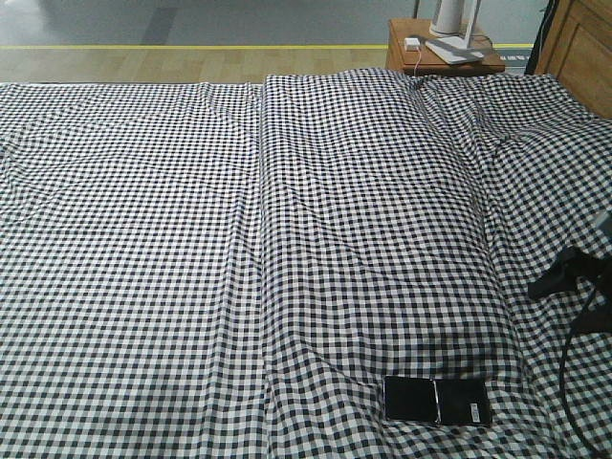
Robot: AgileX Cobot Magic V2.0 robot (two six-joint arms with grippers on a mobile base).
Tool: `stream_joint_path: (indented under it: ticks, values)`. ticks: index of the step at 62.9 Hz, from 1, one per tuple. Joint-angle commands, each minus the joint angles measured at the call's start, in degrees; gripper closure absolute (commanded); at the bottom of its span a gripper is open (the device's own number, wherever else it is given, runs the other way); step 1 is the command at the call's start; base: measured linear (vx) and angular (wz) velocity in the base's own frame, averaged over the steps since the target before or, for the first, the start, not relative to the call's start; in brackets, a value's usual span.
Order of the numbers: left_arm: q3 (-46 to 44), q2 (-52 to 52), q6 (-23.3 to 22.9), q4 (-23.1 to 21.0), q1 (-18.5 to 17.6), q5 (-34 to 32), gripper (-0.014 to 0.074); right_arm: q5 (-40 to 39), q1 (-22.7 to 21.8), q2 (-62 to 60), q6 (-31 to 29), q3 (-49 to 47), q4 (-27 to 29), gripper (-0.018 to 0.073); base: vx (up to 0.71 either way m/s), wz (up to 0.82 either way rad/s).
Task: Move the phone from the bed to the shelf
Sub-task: 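Lower the open right gripper around the black phone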
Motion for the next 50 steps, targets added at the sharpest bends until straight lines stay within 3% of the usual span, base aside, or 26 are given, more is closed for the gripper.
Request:
stream_joint_path:
  ticks: [1, 7, 50]
  values:
    - [0.41, -0.48, 0.0, -0.53, 0.02, -3.99, 0.0595, 6.37, -0.38, 1.87, -3.55, -4.99, 2.47, -0.0087, 0.0, 0.0]
    - [0.41, -0.48, 0.0, -0.53, 0.02, -3.99, 0.0595, 9.99, -0.38, 6.35, -6.58, -7.71, 4.14, -0.0079, 0.0, 0.0]
    - [0.41, -0.48, 0.0, -0.53, 0.02, -3.99, 0.0595, 9.99, -0.38, 26.51, -20.59, -8.34, 13.45, -0.0035, 0.0, 0.0]
